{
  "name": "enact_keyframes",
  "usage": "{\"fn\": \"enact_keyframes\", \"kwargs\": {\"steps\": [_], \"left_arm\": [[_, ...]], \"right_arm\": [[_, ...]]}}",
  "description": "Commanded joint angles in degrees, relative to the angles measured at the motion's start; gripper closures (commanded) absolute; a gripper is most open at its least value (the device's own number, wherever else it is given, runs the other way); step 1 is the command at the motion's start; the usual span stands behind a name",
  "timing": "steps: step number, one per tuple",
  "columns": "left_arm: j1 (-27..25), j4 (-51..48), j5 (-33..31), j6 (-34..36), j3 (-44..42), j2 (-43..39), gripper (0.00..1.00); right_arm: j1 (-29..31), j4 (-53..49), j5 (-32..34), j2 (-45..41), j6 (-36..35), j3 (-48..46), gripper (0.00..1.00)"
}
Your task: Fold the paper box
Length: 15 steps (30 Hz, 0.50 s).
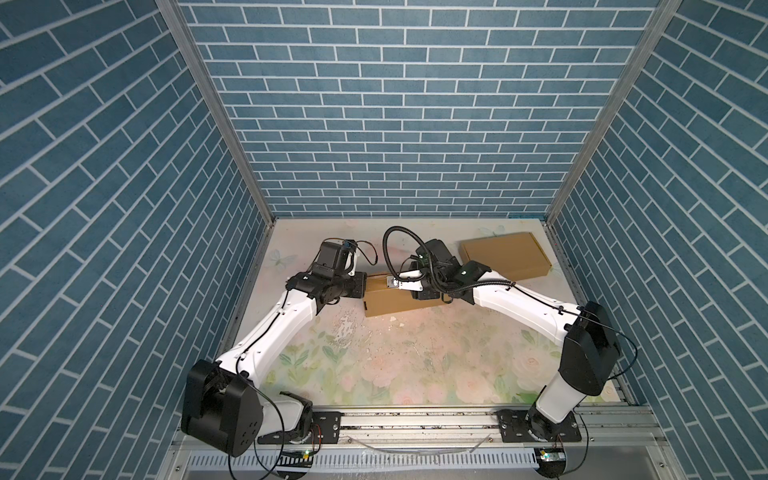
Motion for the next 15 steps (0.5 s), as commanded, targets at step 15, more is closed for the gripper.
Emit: {"fn": "enact_keyframes", "kwargs": {"steps": [15], "left_arm": [[0.13, -10.66, 8.71, 3.1, 1.05, -6.28, 0.65]], "right_arm": [[0.82, 2.47, 1.1, 1.58, 4.6, -5.51, 0.59]]}}
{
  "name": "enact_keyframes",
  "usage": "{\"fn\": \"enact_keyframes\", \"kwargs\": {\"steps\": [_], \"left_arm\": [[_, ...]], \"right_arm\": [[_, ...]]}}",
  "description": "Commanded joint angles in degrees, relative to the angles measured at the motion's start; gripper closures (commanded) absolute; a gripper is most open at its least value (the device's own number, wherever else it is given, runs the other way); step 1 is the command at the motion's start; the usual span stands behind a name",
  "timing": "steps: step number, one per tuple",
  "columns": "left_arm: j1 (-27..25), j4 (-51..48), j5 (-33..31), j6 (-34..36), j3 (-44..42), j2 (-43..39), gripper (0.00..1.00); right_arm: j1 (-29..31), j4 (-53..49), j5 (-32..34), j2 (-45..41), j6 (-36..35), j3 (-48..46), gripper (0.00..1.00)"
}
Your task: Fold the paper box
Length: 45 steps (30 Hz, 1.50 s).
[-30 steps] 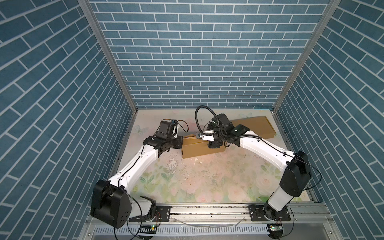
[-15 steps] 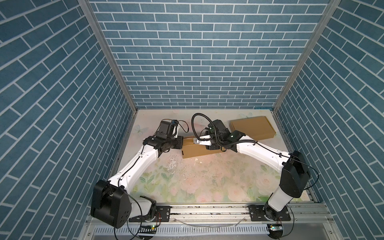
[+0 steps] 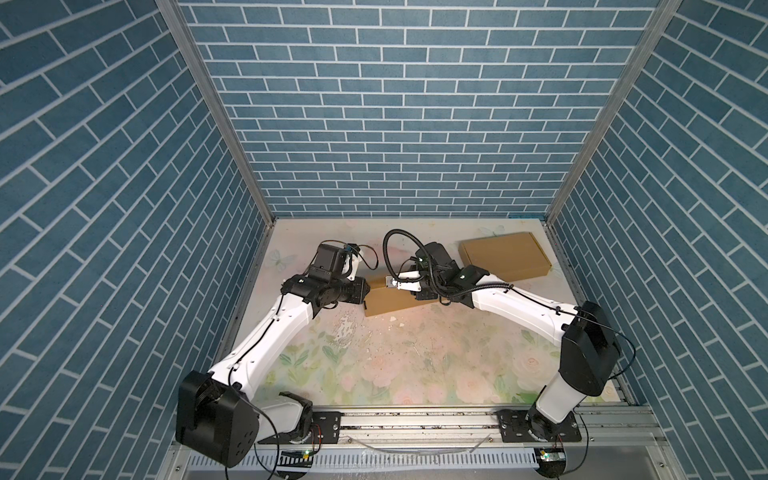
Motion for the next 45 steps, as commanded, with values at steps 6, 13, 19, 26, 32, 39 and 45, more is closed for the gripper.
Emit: {"fn": "enact_keyframes", "kwargs": {"steps": [6, 13, 19, 26, 32, 39, 45], "left_arm": [[5.32, -3.74, 10.28, -3.01, 3.26, -4.64, 0.62], [9.24, 3.48, 11.18, -9.35, 4.17, 0.04, 0.57], [9.35, 6.26, 10.51, -9.42, 5.69, 4.96, 0.58], [9.29, 0.42, 7.27, -4.81, 3.86, 7.15, 0.63], [9.63, -0.61, 5.76, -3.07, -2.87, 6.08, 0.69], [9.8, 3.55, 8.29, -5.34, -4.79, 7.74, 0.66], [10.57, 8.23, 10.7, -6.75, -8.88, 9.4, 0.73]], "right_arm": [[0.57, -2.67, -0.41, 1.6, 3.66, -3.28, 0.59], [1.4, -2.08, 0.13, 2.36, 5.04, -3.63, 0.6], [1.92, -1.64, 0.0, 2.59, 5.85, -3.98, 0.6], [1.93, -0.96, 0.1, 2.47, 6.64, -4.07, 0.6], [1.91, -0.99, -0.15, 2.71, 7.14, -3.85, 0.6], [1.81, -1.68, -0.59, 2.73, 8.47, -3.19, 0.6], [-1.2, -1.36, -7.35, -1.12, 20.84, 0.05, 0.48]]}}
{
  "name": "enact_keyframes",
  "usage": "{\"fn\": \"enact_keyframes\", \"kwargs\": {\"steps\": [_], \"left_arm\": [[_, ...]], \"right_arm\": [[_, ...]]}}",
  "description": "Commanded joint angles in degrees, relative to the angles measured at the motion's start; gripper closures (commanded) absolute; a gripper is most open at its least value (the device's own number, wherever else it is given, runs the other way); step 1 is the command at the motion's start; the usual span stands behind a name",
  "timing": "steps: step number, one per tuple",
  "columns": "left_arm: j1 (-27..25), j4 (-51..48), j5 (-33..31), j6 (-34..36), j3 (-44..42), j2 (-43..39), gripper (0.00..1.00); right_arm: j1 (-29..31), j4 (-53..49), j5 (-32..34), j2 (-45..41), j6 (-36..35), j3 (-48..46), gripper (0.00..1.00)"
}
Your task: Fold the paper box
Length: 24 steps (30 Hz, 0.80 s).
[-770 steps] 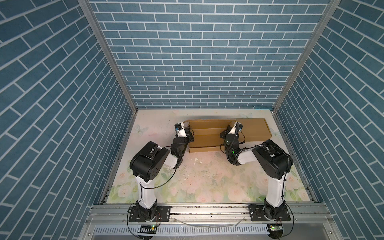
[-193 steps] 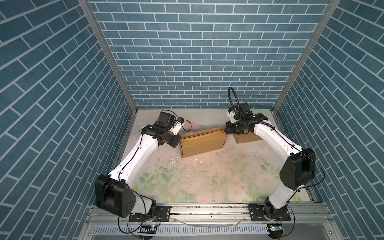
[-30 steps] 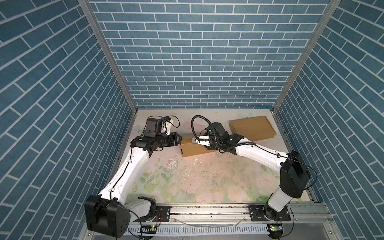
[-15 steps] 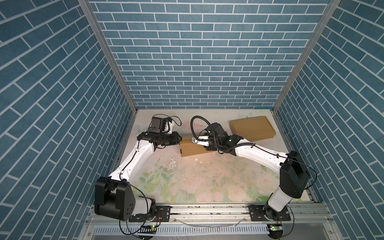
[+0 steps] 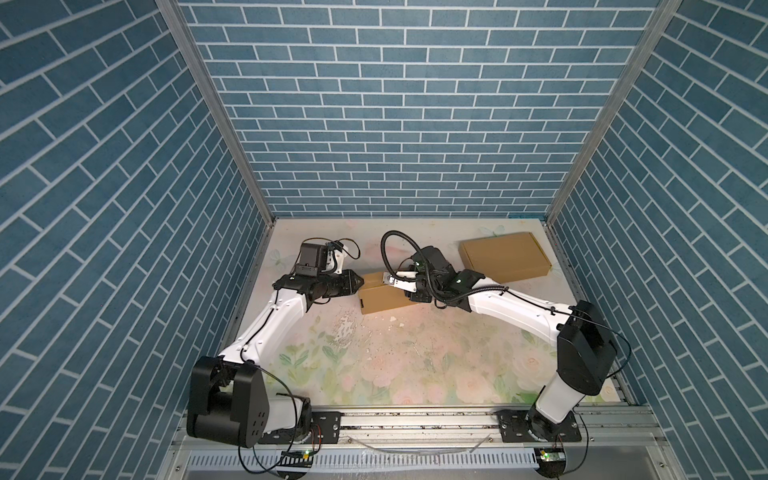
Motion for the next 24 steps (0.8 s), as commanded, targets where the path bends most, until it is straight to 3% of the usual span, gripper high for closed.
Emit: {"fn": "enact_keyframes", "kwargs": {"steps": [1, 5, 10, 13, 17, 24], "left_arm": [[0.06, -3.91, -2.11, 0.17, -4.33, 4.09, 0.74], [0.11, -3.6, -2.42, 0.31, -4.01, 4.26, 0.74], [0.07, -3.25, -2.46, 0.34, -4.16, 4.45, 0.75], [0.07, -2.98, -2.36, 0.31, -4.16, 4.46, 0.75], [0.07, -2.98, -2.38, 0.45, -3.64, 4.63, 0.75], [0.07, -3.15, -2.59, 0.45, -3.46, 4.78, 0.75]], "right_arm": [[-2.63, -4.87, -7.36, -2.48, 12.48, 2.53, 0.44], [-8.39, -3.98, -13.7, -5.55, 28.35, 4.54, 0.37], [-17.02, -6.22, -13.49, -7.97, 51.68, 4.62, 0.4], [-23.34, -12.62, -19.26, -7.64, 63.34, 6.25, 0.42], [-29.32, -15.92, -30.28, -6.78, 70.36, 6.33, 0.47], [-29.8, -19.63, -34.09, -4.36, 70.05, 6.42, 0.54]]}}
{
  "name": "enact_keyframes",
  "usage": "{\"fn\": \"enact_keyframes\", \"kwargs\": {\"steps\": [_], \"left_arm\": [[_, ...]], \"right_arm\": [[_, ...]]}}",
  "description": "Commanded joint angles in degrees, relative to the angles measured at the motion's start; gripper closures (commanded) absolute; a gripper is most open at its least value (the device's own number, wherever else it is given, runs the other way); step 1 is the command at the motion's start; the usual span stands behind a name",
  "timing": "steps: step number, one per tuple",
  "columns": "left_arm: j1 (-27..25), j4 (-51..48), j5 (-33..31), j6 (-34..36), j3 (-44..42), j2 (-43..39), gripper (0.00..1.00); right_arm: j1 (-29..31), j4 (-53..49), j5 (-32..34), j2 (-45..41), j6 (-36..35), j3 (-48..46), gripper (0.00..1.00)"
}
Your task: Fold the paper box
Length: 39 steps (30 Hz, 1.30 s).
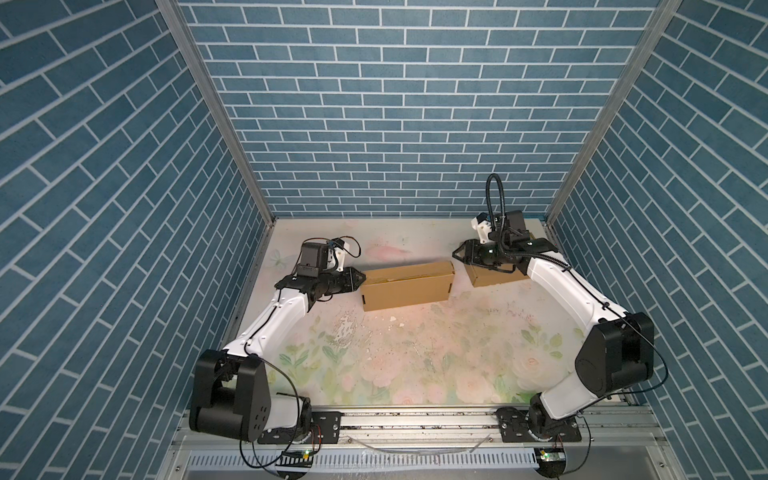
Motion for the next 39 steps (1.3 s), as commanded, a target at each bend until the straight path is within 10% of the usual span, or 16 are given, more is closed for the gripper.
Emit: {"fn": "enact_keyframes", "kwargs": {"steps": [1, 14, 22, 31, 39], "left_arm": [[0.02, -8.32, -3.62, 1.05, -2.89, 3.18, 0.75], [0.02, -7.75, -3.79, 1.36, -3.57, 3.78, 0.78], [0.0, -7.68, -3.9, 1.15, -3.9, 3.36, 0.79], [-0.15, -7.26, -4.78, 0.96, -4.51, 2.99, 0.79], [-0.5, -7.28, -5.1, 0.96, -4.36, 3.45, 0.79]], "right_arm": [[0.42, -4.12, -4.73, 1.75, 3.25, 1.84, 0.55], [0.34, -10.29, 3.01, 7.31, -3.3, -1.05, 0.83], [0.63, -8.82, 1.18, 5.17, -1.04, 2.19, 0.72], [13.16, -18.73, 24.79, 5.48, -6.75, 15.76, 0.71], [23.86, -12.5, 13.78, 13.77, -0.66, 25.52, 0.88]]}}
